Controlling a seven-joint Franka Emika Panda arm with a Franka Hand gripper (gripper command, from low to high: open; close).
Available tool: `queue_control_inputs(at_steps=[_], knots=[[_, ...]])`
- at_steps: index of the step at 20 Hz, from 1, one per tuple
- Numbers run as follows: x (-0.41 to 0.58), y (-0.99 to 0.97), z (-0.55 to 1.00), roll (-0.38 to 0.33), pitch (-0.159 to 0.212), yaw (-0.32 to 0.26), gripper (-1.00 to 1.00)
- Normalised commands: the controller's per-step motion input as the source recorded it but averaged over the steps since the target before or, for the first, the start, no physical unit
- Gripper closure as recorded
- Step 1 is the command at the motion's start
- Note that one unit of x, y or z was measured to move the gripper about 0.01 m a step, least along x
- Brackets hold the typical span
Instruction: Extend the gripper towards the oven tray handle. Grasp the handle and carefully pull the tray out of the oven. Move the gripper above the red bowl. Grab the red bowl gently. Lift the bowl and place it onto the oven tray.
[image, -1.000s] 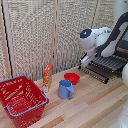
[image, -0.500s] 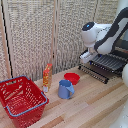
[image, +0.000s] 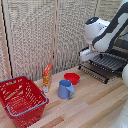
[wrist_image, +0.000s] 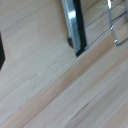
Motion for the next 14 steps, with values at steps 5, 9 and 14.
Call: queue_control_inputs(at_steps=[5,9,14], knots=[[0.231,0.34,0.13,0.159,0.033,-0.205,-1.00],[0.362,0.15,-0.02,0.136,0.040,-0.236,-1.00],[0.461,0.07,-0.11,0.127,0.034,-0.236,-1.00]])
